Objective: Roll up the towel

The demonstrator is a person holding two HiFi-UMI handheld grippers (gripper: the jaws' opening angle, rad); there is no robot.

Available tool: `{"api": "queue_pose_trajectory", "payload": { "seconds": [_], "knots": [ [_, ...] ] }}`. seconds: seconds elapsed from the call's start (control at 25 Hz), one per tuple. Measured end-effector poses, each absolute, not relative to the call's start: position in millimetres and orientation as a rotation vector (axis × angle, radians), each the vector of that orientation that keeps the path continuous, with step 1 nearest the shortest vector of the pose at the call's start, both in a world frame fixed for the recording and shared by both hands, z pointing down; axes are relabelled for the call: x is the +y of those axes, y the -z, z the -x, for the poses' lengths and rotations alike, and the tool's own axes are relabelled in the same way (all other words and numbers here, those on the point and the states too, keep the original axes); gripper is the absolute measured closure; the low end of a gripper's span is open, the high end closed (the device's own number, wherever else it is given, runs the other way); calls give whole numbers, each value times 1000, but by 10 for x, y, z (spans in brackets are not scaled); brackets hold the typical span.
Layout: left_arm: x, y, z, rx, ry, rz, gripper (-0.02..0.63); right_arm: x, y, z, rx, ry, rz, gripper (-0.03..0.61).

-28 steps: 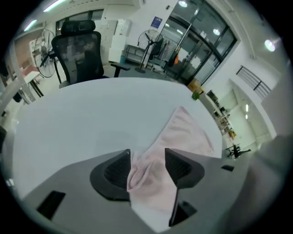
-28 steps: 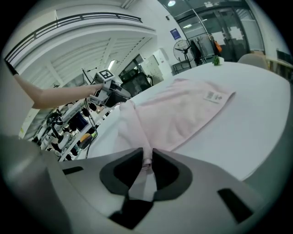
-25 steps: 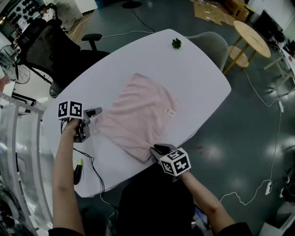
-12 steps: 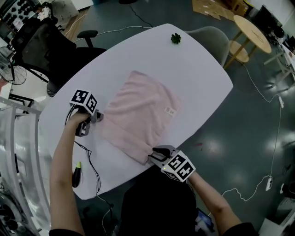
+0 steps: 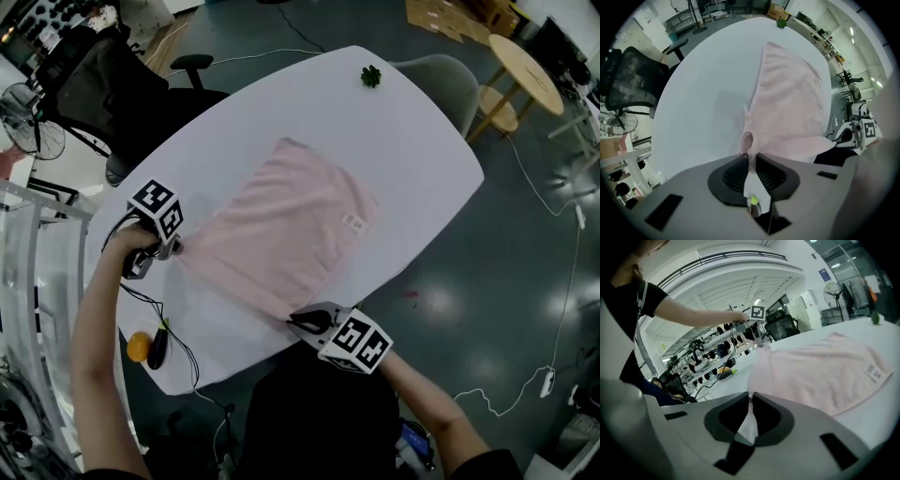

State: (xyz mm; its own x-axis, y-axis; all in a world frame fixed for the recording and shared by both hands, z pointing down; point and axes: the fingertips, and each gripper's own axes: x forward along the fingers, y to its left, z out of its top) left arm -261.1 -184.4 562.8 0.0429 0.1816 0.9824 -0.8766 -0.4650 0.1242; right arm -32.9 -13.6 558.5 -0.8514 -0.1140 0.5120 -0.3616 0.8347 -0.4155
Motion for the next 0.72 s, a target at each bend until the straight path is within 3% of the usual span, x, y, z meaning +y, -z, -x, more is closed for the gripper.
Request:
{"api": "queue_pose_trajectory", "payload": {
  "seconds": [0.28,0.52,0.6,0.72],
  "knots": [
    [-2143,-6019,2355,-743,-1653,-1422,535,-309,-5773,102,-2466,-889,-547,541],
    [-2687,-6092,2002,-938,-1373,-1567,401,-568,-6060,-283,-2346,-988,-782,535],
    [-2807,-6055,2008,-1015,-1246,-1608,331,-611,-6132,-375,-2315,-975,-840,503],
    [-2915,-5885,2097,-1103,-1003,-1641,311,-635,-6089,-482,-2316,-898,-893,408]
  ]
}}
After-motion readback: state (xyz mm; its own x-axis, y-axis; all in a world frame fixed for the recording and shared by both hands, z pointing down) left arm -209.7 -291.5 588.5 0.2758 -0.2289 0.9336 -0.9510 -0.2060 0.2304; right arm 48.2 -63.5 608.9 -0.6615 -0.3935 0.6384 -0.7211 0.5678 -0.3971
